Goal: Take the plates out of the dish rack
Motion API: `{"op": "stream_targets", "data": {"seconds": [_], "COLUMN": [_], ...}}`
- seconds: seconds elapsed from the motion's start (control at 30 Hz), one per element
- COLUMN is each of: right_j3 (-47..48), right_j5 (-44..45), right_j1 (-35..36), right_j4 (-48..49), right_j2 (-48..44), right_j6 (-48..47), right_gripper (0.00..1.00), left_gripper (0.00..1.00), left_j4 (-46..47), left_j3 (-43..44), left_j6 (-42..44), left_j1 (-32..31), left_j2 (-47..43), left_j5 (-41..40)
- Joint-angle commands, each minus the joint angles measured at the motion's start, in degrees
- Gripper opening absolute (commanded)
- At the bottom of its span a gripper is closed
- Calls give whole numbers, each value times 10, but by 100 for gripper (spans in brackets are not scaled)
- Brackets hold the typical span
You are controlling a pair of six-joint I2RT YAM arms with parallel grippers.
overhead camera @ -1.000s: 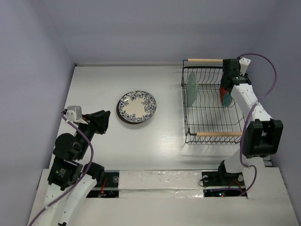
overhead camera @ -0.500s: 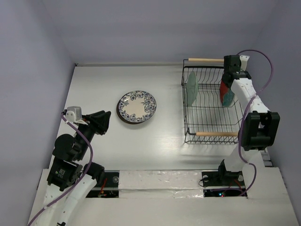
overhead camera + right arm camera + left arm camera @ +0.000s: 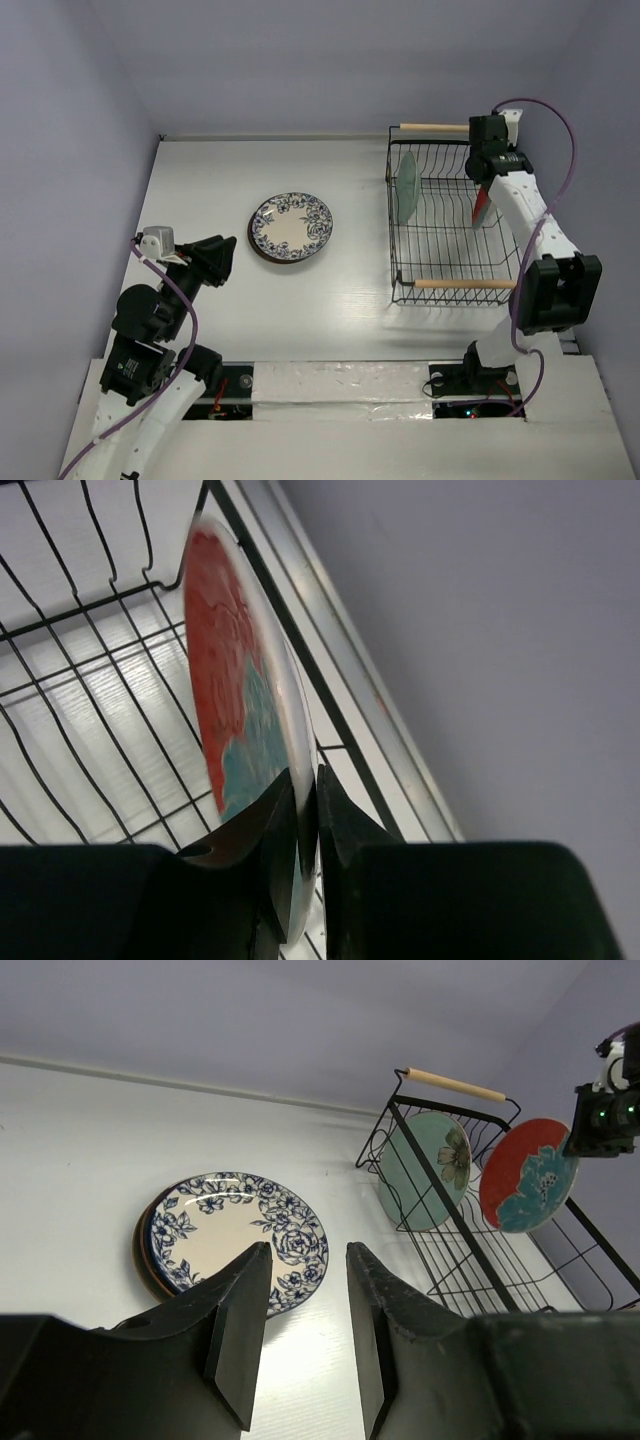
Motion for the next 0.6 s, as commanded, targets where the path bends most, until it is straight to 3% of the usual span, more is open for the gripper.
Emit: {"op": "stream_targets", "data": {"seconds": [0.0, 0.23, 0.57], "right_j3": [36, 32, -52], "right_j5": [83, 25, -80], "right_j1": [25, 25, 25], "right_j4": [34, 16, 78], "right_j2": [-68, -139, -298], "right_j6": [-24, 54, 176], "right_gripper": [0, 0, 0], "left_gripper": [33, 35, 37], "left_j4": [18, 16, 15], "left_j3": [4, 4, 4], "left_j6": [0, -1, -3], "left_j1": [-2, -2, -2], "left_j2": [2, 2, 8], "left_j5": [-3, -11, -15]}}
